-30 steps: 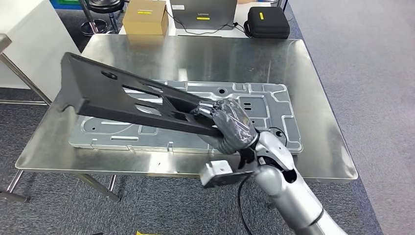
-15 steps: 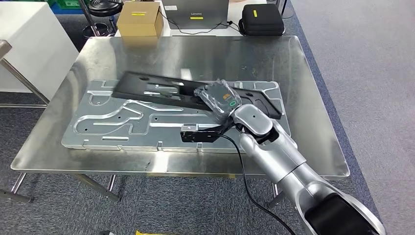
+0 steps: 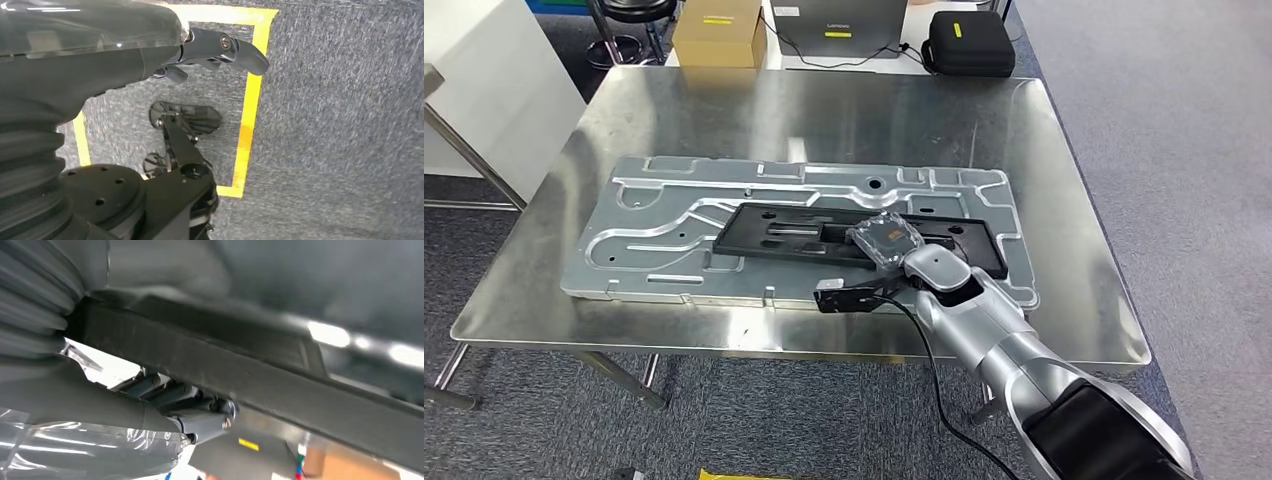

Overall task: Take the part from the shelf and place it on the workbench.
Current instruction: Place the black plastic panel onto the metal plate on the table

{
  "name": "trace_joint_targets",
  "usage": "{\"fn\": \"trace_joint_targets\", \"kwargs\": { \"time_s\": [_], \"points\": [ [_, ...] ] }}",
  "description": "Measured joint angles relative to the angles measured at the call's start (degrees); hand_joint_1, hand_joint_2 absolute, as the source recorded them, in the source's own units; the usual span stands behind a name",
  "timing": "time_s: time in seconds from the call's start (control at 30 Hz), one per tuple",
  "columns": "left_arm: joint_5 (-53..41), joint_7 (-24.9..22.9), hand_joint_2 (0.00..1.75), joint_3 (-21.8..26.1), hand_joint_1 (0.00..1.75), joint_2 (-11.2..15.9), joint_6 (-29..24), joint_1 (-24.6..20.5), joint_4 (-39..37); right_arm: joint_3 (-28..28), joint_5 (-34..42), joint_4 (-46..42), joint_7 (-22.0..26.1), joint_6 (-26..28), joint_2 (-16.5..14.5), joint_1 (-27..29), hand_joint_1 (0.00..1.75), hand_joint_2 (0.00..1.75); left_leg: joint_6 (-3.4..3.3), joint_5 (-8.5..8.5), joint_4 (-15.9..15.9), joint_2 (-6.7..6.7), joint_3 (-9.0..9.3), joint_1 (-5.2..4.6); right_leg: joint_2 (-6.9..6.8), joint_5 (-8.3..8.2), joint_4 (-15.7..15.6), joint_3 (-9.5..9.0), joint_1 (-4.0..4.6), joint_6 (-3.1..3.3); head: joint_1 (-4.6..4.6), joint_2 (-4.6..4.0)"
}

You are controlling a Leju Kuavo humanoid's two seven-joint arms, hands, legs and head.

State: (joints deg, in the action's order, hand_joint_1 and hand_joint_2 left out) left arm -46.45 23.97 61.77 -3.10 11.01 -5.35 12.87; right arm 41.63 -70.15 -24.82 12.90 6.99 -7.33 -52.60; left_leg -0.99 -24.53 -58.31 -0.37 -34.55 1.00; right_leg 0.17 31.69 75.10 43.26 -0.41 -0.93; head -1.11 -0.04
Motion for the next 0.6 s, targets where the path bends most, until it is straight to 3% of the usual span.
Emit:
{"fn": "trace_joint_targets", "kwargs": {
  "time_s": [0.03,0.1,0.17,0.27,0.33,0.43,0.47,0.5,0.53,0.6],
  "points": [
    [-0.05,-0.11,1.75,0.00,0.00,-0.01,-0.01,-0.01,0.00,0.04,-0.01,0.64,-0.13,-0.01,-0.12,0.03,0.00,0.00,0.05,-0.04,-0.02,-0.03,0.07,0.00,0.00,-1.60,-1.89,-0.78,-0.06,0.07,0.00,0.00],
    [-0.24,-0.39,0.87,0.00,0.00,-0.02,-0.01,-0.06,0.00,0.07,0.03,1.49,-0.19,0.03,-0.41,-0.12,0.00,0.00,0.29,-0.19,-0.06,-0.06,0.22,-0.06,-0.02,-5.53,-9.74,-4.45,-0.04,0.42,-0.01,0.00],
    [-0.36,-0.57,0.00,0.00,0.00,-0.04,0.01,-0.17,-0.01,0.06,0.31,2.07,-0.14,0.15,-0.81,-0.32,0.00,0.00,0.73,-0.32,-0.15,-0.05,0.17,-0.23,-0.01,-7.20,-15.19,-6.97,0.19,0.82,0.02,0.00],
    [-0.37,-0.81,0.00,0.03,0.00,-0.02,0.01,-0.29,-0.02,-0.21,1.68,2.66,0.48,0.68,-1.43,-0.37,0.00,0.00,1.65,-0.42,-0.10,-0.01,0.14,-0.23,0.05,-7.31,-16.38,-7.44,0.32,1.48,0.10,0.00],
    [-0.28,-1.09,0.00,0.14,0.00,0.03,0.04,-0.30,-0.01,-1.24,4.19,2.85,2.43,1.38,-1.54,-0.34,0.00,0.00,2.19,-1.90,-2.00,0.03,-0.54,-0.13,-0.03,-7.54,-16.86,-7.74,0.14,2.11,0.13,0.00],
    [-0.27,-1.44,0.00,0.37,0.00,0.04,0.30,-0.30,-0.02,-4.49,11.52,2.43,9.26,2.11,-2.05,0.02,0.00,0.00,2.61,-6.89,-11.44,0.07,-4.57,0.00,-0.10,-7.61,-17.01,-7.85,0.18,2.65,0.22,-0.01],
    [-0.33,-1.49,0.00,0.42,0.00,0.04,0.39,-0.30,-0.02,-5.95,14.38,1.90,12.27,1.90,-2.26,0.38,0.00,0.00,2.72,-7.84,-14.39,0.07,-5.89,0.02,-0.09,-7.59,-16.95,-7.85,0.23,2.70,0.22,-0.01],
    [-0.39,-1.52,0.00,0.46,0.00,0.04,0.48,-0.30,-0.02,-7.51,17.22,1.19,15.25,1.36,-2.46,0.81,0.00,0.00,2.82,-7.92,-15.88,0.07,-6.55,0.04,-0.08,-7.55,-16.85,-7.85,0.26,2.72,0.22,-0.01],
    [-0.47,-1.54,0.00,0.47,0.00,0.05,0.54,-0.30,-0.02,-9.15,20.00,0.16,18.03,0.41,-2.64,1.27,0.00,0.00,2.86,-6.88,-15.09,0.07,-6.14,0.06,-0.07,-7.49,-16.70,-7.85,0.25,2.70,0.22,-0.01],
    [-0.60,-1.53,0.00,0.48,0.00,0.07,0.64,-0.35,-0.02,-12.16,25.67,-2.87,22.44,-2.68,-2.89,2.14,0.00,0.00,2.77,-3.20,-7.90,0.10,-2.67,0.16,-0.02,-7.25,-16.31,-7.83,0.20,2.45,0.22,0.00]
  ]
}}
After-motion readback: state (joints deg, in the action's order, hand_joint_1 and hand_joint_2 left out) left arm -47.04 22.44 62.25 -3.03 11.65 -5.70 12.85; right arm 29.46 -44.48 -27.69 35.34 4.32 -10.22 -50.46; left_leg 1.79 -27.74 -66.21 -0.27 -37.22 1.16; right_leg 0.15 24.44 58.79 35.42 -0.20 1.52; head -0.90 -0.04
